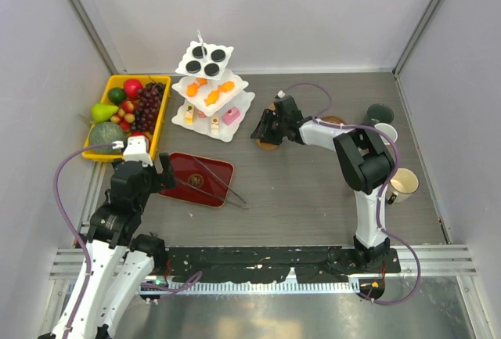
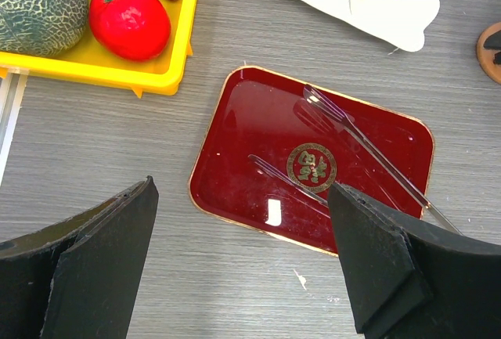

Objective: Serve the afternoon tea

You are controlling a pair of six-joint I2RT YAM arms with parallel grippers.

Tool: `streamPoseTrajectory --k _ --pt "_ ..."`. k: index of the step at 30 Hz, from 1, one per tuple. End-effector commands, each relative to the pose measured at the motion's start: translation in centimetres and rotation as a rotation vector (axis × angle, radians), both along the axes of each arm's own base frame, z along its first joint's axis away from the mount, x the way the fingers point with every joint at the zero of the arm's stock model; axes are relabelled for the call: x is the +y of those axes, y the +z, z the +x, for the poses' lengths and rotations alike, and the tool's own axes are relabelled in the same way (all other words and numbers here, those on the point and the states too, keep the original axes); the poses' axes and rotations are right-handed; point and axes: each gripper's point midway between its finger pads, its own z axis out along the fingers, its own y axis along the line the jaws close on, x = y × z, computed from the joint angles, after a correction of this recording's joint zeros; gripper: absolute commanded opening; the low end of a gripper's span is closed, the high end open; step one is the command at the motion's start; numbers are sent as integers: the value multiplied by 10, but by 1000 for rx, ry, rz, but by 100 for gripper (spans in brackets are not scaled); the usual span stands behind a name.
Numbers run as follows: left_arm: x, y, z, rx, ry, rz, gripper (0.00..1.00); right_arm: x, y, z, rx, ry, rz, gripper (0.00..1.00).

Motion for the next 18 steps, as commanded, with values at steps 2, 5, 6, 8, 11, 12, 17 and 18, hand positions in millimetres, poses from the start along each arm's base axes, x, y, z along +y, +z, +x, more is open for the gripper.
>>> streamPoseTrajectory --k 2,5,6,8,11,12,17,18 --pt "-3 11 7 -53 -10 -6 98 -8 38 9 -35 35 -83 52" --pt "-3 11 7 -53 -11 -5 98 -37 75 26 -110 -15 -169 55" --pt "-3 12 7 -55 -11 -4 98 -52 95 35 -164 -36 -202 56" --pt "-3 11 7 -53 -11 -5 98 -96 105 44 -185 -130 -317 57" --pt "-3 11 7 -54 -13 -7 98 -159 93 40 -141 -234 -453 57" --pt "-4 11 7 -54 -15 -7 98 -183 87 41 -114 -277 -470 58" --pt "-5 11 7 -52 -22 -10 98 -255 63 24 -48 -402 -515 60" --pt "-5 12 7 -52 -23 -10 98 -259 61 23 -42 -408 -519 60"
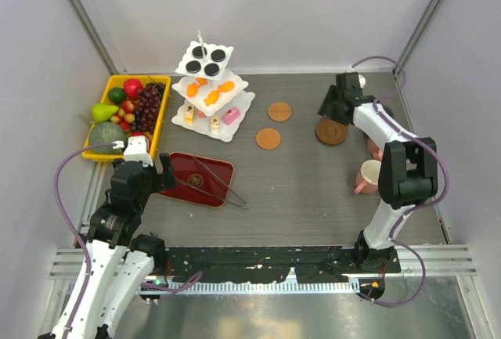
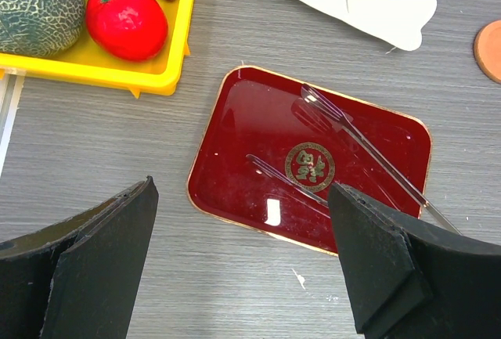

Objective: Serve the afternoon tea

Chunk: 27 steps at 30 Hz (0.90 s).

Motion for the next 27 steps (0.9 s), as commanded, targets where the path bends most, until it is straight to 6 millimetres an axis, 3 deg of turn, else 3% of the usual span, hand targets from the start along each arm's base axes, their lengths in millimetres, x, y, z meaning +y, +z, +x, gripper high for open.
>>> streamPoseTrajectory --k 1,9,18,27 --pt "-5 10 7 -48 -19 -8 98 -51 -27 -24 78 -91 -96 61" --pt "-4 9 8 -42 -18 -5 98 -82 -57 -23 136 -196 -127 60" --pt "-5 9 8 -42 -20 -5 98 -71 -82 -17 186 -180 -80 57" --pt "-3 8 8 -37 -13 1 98 -48 -71 8 162 -118 -52 53"
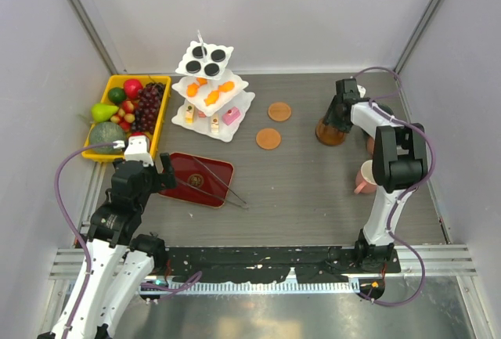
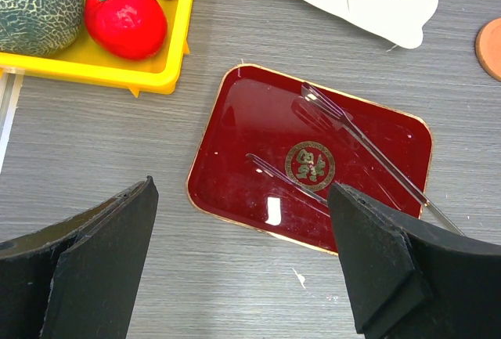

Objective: Serve the afternoon tea

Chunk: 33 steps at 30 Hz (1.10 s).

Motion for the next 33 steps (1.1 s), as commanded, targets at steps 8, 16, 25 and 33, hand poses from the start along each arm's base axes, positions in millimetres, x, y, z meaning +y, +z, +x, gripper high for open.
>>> streamPoseTrajectory --k 8,16,25,33 --pt "-2 9 7 -45 -10 -1 98 53 -4 -4 14 134 65 52" --pt "-4 10 7 -49 -17 -4 98 98 -21 -58 76 268 168 52" --pt "-4 12 7 -56 -20 -7 98 115 -11 -85 67 336 186 52" --pt "-4 10 7 -51 -21 -7 98 106 -23 -97 105 337 149 53"
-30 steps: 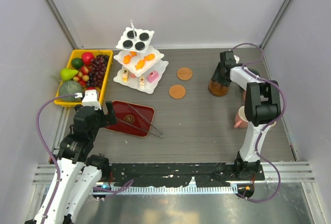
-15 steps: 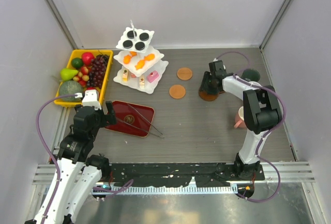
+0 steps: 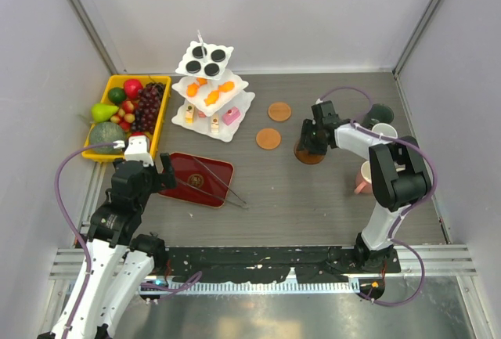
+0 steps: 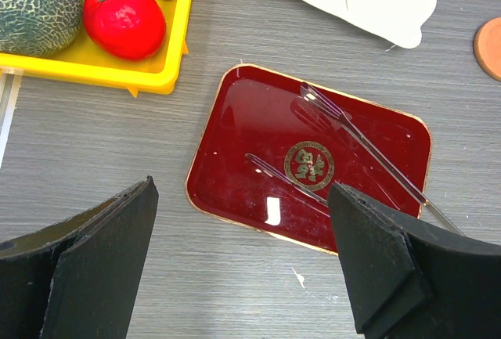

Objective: Serve the afternoon tea

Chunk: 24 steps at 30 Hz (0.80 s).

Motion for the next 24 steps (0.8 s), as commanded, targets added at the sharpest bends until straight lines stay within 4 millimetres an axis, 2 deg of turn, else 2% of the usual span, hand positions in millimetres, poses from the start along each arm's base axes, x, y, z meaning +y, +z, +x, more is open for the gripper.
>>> streamPoseTrajectory --k 1,3,5,6,9,10,13,18,19,20,24 --pt "-4 11 7 -53 -19 -6 98 -4 -6 -14 38 18 -14 52" --pt "-4 10 7 -51 -20 -6 98 0 -5 -11 37 17 3 52" --pt "-4 10 7 -51 -19 -5 98 3 6 -4 5 14 12 52" --pt "-4 10 7 -51 -19 -5 98 3 18 3 -25 15 12 52" --pt "-4 11 7 -51 -19 -5 98 -8 46 19 -89 -2 -42 54" --pt "-4 10 7 -49 -20 -5 98 -17 57 32 -130 -35 -83 54" --pt "-4 11 8 -51 -19 -5 98 -44 72 54 -176 -115 -135 54" --pt "-4 10 8 -46 -20 -5 98 -88 68 77 -170 -262 -148 56" --pt "-4 10 8 -46 -20 -5 98 -92 69 82 -176 -272 -148 56" --pt "-5 9 8 -45 -21 -4 98 -98 62 84 -159 -283 -155 56" --pt "-4 9 8 -44 -19 -3 98 -104 52 95 -141 -289 -150 56"
